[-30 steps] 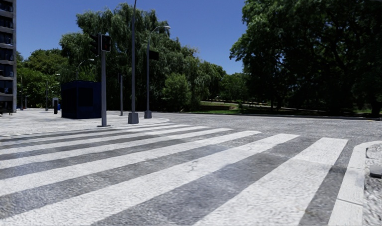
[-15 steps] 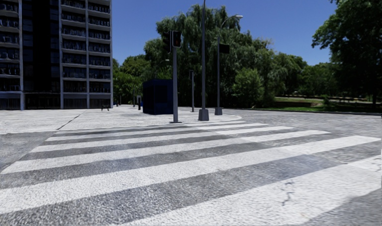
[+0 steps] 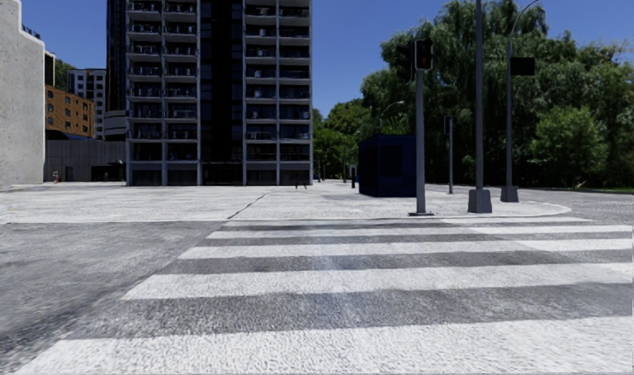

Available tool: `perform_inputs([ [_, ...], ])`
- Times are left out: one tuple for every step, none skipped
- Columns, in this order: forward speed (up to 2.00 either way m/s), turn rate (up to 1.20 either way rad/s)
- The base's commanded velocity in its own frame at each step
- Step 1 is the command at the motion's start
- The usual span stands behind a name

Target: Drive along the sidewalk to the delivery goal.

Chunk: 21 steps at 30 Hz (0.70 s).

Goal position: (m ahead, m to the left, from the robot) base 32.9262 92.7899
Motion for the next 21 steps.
perform_inputs([
  [2.00,0.76],
  [2.00,0.74],
  [2.00,0.74],
  [2.00,0.61],
  [2.00,0.00],
  [2.00,0.00],
  [2.00,0.00],
  [2.00,0.00],
  [2.00,0.00],
  [2.00,0.00],
  [2.00,0.00],
  [2.00,0.00],
  [2.00,0.00],
  [2.00,0.00],
  [2.00,0.00],
  [2.00,0.00],
  [2.00,0.00],
  [2.00,0.00],
  [2.00,0.00],
  [2.00,-0.22],
  [2.00,-0.34],
])
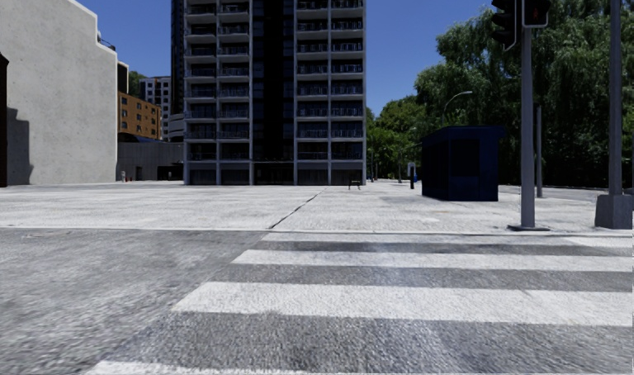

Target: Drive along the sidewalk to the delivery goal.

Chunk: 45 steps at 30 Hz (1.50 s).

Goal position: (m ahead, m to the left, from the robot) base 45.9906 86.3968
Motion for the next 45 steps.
perform_inputs([
  [2.00,-0.38],
  [2.00,-0.38],
  [2.00,-0.38],
  [2.00,-0.39],
  [2.00,-0.38],
  [2.00,-0.38],
  [2.00,-0.15],
  [2.00,-0.01],
  [2.00,0.00],
  [2.00,0.00],
  [2.00,0.00],
  [2.00,0.00],
  [2.00,0.00],
  [2.00,0.00],
  [2.00,0.00],
  [2.00,0.00],
  [2.00,0.00],
  [2.00,0.00],
  [2.00,0.00],
  [2.00,0.00],
  [2.00,0.00],
  [2.00,0.00],
  [2.00,0.00],
  [2.00,0.00],
  [2.00,0.00],
  [2.00,0.00],
  [2.00,0.00],
  [2.00,0.00],
  [2.00,0.00],
  [2.00,0.00],
  [2.00,0.00],
  [2.00,0.00],
  [2.00,0.00],
  [2.00,0.00],
  [2.00,0.00],
  [2.00,0.00],
  [2.00,0.00],
  [2.00,0.00],
  [2.00,0.00],
  [2.00,0.00],
  [2.00,0.00],
  [2.00,0.00],
  [2.00,0.00],
  [2.00,0.00],
  [2.00,0.00],
])
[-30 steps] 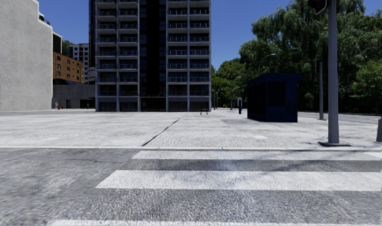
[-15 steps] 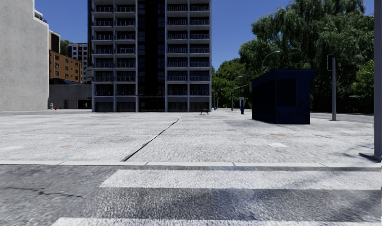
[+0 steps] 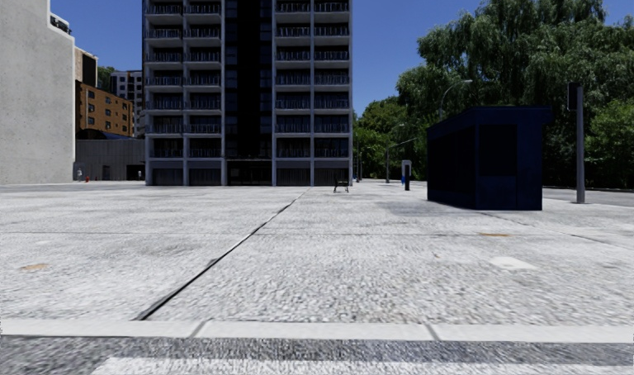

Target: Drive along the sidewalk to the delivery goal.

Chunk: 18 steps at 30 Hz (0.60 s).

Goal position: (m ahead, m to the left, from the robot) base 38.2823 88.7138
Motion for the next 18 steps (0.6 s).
perform_inputs([
  [2.00,0.00],
  [2.00,0.00],
  [2.00,0.00],
  [2.00,0.00],
  [2.00,0.00],
  [2.00,0.00],
  [2.00,0.00],
  [2.00,0.06],
  [1.72,0.34],
  [1.59,0.47],
  [1.53,0.57],
  [1.51,0.60],
  [1.51,0.60],
  [1.51,0.61],
  [1.51,0.61],
  [1.51,0.61],
  [1.51,0.61],
  [1.51,0.61],
])
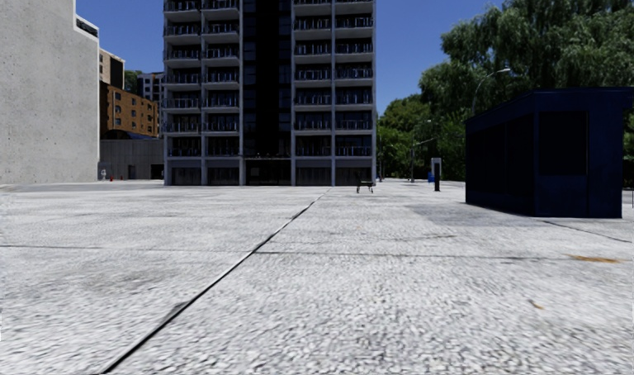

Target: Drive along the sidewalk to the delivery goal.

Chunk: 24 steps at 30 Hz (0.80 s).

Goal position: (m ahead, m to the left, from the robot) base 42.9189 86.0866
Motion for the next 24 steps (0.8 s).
perform_inputs([
  [1.51,0.61],
  [1.51,0.61],
  [1.51,0.61],
  [1.51,0.61],
  [1.52,0.58],
  [1.53,0.57],
  [1.53,0.57],
  [1.55,0.57],
  [1.56,0.56],
  [1.56,0.56],
  [1.58,0.56],
  [1.59,0.56],
  [1.59,0.56],
  [1.59,0.56],
  [1.59,0.56],
  [1.59,0.56],
  [1.59,0.56],
  [1.59,0.56],
  [1.60,0.56],
  [1.60,0.56],
  [1.60,0.56],
  [1.60,0.56],
  [1.60,0.56],
  [1.60,0.56],
])
